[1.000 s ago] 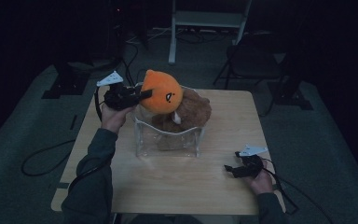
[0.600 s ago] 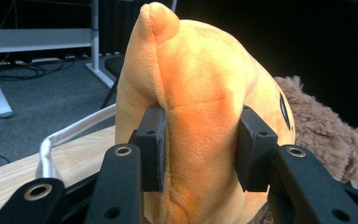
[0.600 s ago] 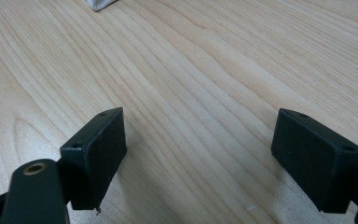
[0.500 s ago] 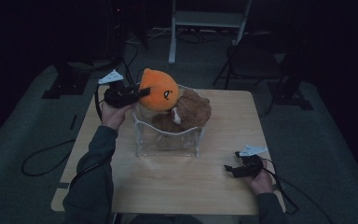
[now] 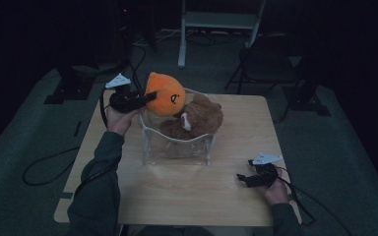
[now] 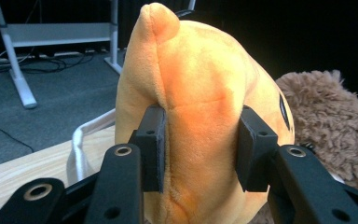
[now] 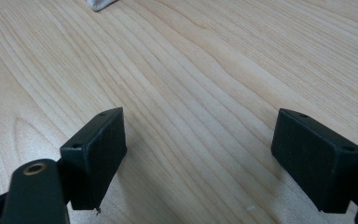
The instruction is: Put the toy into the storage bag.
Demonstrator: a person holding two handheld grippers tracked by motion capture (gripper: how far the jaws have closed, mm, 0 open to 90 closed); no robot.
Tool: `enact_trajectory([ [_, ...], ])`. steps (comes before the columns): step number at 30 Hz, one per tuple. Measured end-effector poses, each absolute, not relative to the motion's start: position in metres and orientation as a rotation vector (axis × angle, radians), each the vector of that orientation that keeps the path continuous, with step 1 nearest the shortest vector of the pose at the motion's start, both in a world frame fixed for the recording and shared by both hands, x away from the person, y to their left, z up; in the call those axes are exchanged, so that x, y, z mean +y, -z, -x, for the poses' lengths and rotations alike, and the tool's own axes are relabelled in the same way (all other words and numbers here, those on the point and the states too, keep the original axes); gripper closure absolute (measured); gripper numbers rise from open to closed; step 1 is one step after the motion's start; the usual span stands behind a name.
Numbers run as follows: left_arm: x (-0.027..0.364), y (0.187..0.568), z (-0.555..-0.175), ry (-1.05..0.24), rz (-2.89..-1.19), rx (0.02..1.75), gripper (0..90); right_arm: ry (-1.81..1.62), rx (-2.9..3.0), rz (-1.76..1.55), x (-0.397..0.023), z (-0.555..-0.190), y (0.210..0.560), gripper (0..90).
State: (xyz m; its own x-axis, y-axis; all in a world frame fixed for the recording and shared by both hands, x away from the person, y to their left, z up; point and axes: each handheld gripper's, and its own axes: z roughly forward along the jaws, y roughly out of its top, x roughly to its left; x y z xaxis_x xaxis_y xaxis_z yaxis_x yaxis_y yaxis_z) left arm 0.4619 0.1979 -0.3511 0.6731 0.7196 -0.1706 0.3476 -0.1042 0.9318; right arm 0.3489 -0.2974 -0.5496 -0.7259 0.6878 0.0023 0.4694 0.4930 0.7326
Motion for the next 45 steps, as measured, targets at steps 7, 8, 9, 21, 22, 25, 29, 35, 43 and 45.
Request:
enact_trajectory([
  [7, 0.201, 0.353, -0.463, -0.410, -1.701, 0.888, 60.2, -1.069, 2.450, -0.978, -0.297, -0.349, 0.550, 17.0],
  [8, 0.200, 0.353, -0.463, -0.413, -1.702, 0.890, 60.2, -1.069, 2.450, -0.978, -0.297, -0.349, 0.550, 17.0],
  [9, 0.200, 0.353, -0.463, -0.417, -1.704, 0.891, 60.2, -1.069, 2.450, -0.978, -0.297, -0.349, 0.550, 17.0],
  [21, 0.201, 0.359, -0.463, -0.430, -1.725, 0.904, 60.1, -1.069, 2.450, -0.979, -0.297, -0.349, 0.550, 17.0],
  [22, 0.201, 0.360, -0.463, -0.432, -1.726, 0.905, 60.0, -1.069, 2.450, -0.979, -0.297, -0.349, 0.550, 17.0],
  [25, 0.201, 0.361, -0.463, -0.437, -1.728, 0.908, 59.9, -1.069, 2.450, -0.979, -0.297, -0.349, 0.550, 17.0],
  [29, 0.200, 0.361, -0.464, -0.442, -1.730, 0.909, 59.8, -1.069, 2.450, -0.979, -0.297, -0.349, 0.550, 17.0],
  [35, 0.198, 0.362, -0.464, -0.444, -1.752, 0.905, 59.3, -1.069, 2.450, -0.979, -0.297, -0.349, 0.550, 17.0],
  [43, 0.197, 0.369, -0.463, -0.431, -1.775, 0.906, 59.0, -1.069, 2.450, -0.979, -0.297, -0.349, 0.550, 17.0],
  [45, 0.197, 0.369, -0.463, -0.430, -1.780, 0.903, 58.9, -1.069, 2.450, -0.979, -0.297, -0.349, 0.550, 17.0],
])
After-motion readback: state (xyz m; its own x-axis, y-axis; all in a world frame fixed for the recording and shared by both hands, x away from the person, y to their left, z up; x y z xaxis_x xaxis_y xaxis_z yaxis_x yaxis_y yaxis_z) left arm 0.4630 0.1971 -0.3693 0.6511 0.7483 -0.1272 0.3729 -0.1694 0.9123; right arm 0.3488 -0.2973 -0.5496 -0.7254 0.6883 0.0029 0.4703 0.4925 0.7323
